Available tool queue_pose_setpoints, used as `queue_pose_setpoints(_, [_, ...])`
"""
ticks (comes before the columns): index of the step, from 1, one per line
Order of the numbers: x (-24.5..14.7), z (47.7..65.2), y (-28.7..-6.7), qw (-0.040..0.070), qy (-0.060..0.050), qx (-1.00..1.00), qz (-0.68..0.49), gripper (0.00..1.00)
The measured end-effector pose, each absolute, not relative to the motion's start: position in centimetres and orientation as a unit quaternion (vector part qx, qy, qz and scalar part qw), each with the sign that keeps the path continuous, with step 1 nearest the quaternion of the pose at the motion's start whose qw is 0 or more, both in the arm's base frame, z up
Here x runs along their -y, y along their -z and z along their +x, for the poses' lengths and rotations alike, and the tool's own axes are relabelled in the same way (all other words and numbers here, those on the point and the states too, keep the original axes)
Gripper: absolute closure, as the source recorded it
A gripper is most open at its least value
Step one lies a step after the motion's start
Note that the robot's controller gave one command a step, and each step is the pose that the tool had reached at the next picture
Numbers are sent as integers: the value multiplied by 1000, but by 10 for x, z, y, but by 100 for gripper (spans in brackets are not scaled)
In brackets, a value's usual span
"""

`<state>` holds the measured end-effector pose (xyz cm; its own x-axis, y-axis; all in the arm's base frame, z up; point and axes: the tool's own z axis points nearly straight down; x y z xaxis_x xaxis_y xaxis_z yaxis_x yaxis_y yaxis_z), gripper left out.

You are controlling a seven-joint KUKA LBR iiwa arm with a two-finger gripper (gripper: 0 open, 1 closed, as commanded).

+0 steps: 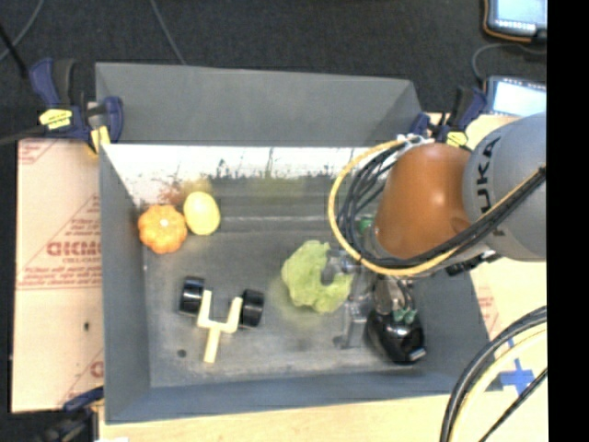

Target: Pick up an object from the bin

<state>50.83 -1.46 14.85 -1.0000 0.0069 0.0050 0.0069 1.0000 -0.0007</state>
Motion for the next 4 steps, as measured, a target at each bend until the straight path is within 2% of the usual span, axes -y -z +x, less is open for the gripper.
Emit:
queue_pose_setpoints(1, [15, 510, -152, -1, 0, 1000, -3, 0])
queue_pose_setpoints(2, [15, 525, -151, 0, 0, 999, -32, 0])
queue_pose_setpoints(3, [38, 584, -158, -2, 0, 997, -73, 0])
queue_pose_setpoints(4, [54, 599, -154, -9, -1, 996, -87, 0])
